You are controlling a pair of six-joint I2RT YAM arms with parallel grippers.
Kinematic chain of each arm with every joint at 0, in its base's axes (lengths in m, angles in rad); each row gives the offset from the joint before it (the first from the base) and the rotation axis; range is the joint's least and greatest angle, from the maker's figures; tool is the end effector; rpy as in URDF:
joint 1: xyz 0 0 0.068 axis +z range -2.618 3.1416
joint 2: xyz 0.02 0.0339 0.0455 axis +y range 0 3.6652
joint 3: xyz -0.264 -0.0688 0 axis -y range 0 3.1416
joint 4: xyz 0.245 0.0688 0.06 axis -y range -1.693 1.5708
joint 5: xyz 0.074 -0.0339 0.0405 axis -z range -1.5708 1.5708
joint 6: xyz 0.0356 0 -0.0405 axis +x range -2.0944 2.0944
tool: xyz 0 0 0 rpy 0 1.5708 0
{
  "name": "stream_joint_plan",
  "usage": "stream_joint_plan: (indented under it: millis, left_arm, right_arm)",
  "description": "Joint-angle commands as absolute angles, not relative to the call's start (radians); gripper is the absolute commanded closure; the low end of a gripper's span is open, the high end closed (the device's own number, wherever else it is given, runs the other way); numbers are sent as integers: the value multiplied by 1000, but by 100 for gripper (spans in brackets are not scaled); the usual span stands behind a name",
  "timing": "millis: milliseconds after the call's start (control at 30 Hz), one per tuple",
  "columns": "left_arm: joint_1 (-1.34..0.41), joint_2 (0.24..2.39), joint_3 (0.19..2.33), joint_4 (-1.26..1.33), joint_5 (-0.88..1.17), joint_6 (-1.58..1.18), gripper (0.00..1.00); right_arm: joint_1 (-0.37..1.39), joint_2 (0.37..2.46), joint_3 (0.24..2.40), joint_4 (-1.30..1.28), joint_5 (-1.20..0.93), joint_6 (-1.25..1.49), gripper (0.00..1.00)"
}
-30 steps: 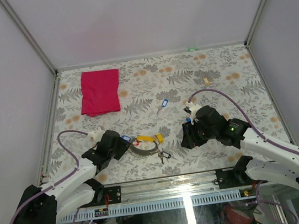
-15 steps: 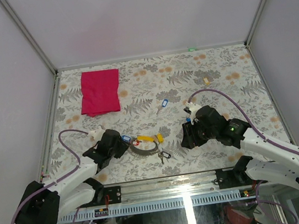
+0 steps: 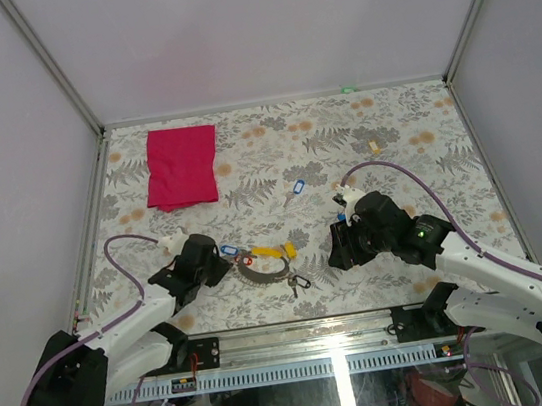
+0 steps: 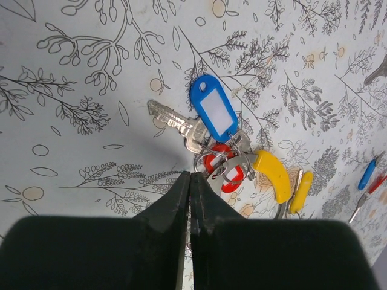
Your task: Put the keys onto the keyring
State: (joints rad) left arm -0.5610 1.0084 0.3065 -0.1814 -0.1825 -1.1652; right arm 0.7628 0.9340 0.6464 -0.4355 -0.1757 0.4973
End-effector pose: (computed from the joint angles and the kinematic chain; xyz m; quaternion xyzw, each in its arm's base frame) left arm 0.1510 -0.0872 0.1402 -0.3083 0.8860 -0.1992 0.2834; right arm 0.1379 0.1404 0.2416 -0.1559 0.8952 0.3060 0.2839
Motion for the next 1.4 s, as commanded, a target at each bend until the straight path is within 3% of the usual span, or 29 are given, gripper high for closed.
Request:
stream_joint_plan:
  millis: [0,300,767,1000,1367]
  left_arm:
    - [-551,996,313,-184,-205,-1136,100]
    - [-548,966,353,-249,-237,-1101,99]
    - [-549,873,279,-210,-131,-1207,49]
    - [-550,922,242,-110,-88,-1230,48]
    - [-549,977,233,-44,-75,-1231,62]
  right_arm:
    - [760,916,648,-431,-174,483,45]
    - [761,912,644,-433,-173,483,45]
    - [760,908,640,-433,-173,482,44]
    - [760,910,640,-428,-175,480,44]
    - [760,916,641,-430,-170,474,44]
